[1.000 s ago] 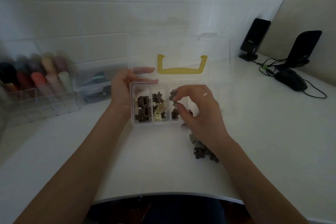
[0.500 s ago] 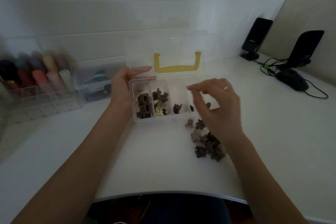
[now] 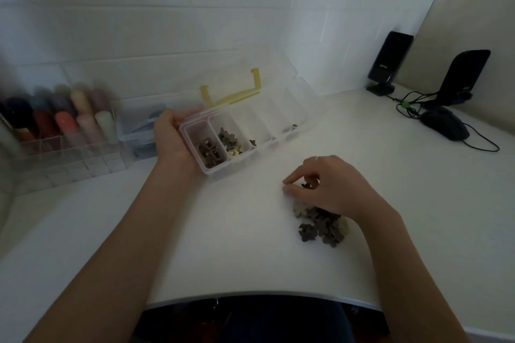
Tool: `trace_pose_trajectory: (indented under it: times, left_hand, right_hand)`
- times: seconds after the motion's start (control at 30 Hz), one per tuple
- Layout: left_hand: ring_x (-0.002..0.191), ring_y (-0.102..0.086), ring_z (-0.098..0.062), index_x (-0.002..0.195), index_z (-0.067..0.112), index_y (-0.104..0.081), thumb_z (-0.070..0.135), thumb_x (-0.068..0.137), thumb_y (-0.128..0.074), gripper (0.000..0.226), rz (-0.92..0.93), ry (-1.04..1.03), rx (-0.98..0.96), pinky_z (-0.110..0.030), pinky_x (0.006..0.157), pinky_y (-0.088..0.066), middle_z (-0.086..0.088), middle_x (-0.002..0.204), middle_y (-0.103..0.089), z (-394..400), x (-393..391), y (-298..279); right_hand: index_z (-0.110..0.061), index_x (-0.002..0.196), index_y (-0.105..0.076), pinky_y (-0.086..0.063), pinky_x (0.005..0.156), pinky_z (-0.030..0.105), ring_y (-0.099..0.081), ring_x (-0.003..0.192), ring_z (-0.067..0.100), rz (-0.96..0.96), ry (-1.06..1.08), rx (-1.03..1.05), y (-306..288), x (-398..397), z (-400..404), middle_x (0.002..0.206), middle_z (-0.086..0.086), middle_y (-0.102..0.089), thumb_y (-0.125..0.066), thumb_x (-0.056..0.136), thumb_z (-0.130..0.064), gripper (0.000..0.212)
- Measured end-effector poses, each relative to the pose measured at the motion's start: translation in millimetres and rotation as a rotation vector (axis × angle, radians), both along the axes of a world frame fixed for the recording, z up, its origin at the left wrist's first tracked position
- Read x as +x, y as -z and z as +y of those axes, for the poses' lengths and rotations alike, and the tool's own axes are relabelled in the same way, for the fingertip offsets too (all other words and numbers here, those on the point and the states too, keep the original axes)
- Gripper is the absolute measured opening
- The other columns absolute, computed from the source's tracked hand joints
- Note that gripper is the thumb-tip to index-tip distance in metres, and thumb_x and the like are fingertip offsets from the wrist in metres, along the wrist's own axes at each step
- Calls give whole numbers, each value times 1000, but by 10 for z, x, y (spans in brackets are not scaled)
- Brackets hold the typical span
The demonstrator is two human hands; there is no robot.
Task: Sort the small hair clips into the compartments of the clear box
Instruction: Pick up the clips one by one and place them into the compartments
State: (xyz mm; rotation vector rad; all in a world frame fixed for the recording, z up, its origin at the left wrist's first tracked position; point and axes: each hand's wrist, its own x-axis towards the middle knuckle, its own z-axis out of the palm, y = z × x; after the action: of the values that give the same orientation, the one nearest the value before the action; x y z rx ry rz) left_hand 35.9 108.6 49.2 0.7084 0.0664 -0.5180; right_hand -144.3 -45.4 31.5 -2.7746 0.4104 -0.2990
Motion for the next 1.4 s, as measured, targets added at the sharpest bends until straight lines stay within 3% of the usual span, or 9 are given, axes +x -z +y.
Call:
trace_pose_trajectory:
  times: [0.1,0.17,0.27,0.4,0.57,0.87,1.03,1.27,1.4]
  left_hand:
    - [44,-59,-18,67,12,-53,18,51,-48,17,-16,-6,20,-22,55,-54,-1,55,-59,1,-23,-14]
    - [47,-58,-18,67,13,-52,18,51,-48,18,-16,-13,33,-23,53,-55,-1,57,-57,2,8,4]
    - [56,-53,-19,69,15,-46,18,49,-49,21,-42,-10,60,-22,56,-54,-2,66,-51,8,50,13]
    - [52,-59,-18,65,9,-67,21,50,-46,28,-209,53,191,-21,57,-51,-2,57,-62,9,8,-22]
    - [54,-62,-18,57,13,-74,22,53,-44,31,-358,104,264,-23,60,-50,-5,58,-68,37,20,-15]
    - [64,-61,-22,65,9,-75,21,55,-44,35,-437,139,266,-27,67,-51,-10,67,-70,115,93,-15]
    - [74,-59,-26,66,12,-76,22,55,-45,35,-455,167,276,-35,78,-49,-16,79,-65,129,115,-12]
    - [69,-57,-23,60,14,-76,22,56,-43,34,-462,178,261,-32,74,-47,-7,63,-66,148,61,-53]
    - [56,-59,-14,40,18,-66,19,55,-40,30,-486,206,265,-25,65,-47,4,57,-68,167,-26,-111]
  right_hand:
    - [-34,82,-74,-43,60,29,-50,60,9,-90,-26,131,-13,11,-29,64,-9,-56,-69,79,-42,10]
    - [-30,85,-76,-47,60,30,-55,59,9,-224,-84,333,-63,11,9,68,-10,-67,-71,80,-32,7]
    - [-18,91,-76,-50,55,21,-65,68,12,-423,-126,574,-147,-9,65,79,-6,-74,-69,83,-16,11]
    - [-15,94,-74,-48,50,21,-64,75,12,-493,-126,679,-138,14,69,87,-5,-74,-65,85,-5,17]
    - [-17,90,-74,-46,53,19,-62,71,10,-561,-38,636,-104,33,52,85,-8,-73,-66,84,-5,15]
    - [-15,87,-68,-52,65,36,-62,79,23,-745,91,536,-96,12,27,83,-6,-72,-66,85,-10,6]
    - [-16,84,-68,-43,54,28,-58,76,20,-732,97,511,-104,5,74,82,-9,-71,-67,84,-12,5]
    - [-22,80,-63,-36,49,13,-54,68,9,-707,47,409,-87,25,178,81,-15,-68,-69,81,-12,11]
    - [-26,81,-63,-35,52,13,-55,70,10,-708,17,357,-80,38,200,84,-15,-69,-70,81,-14,14]
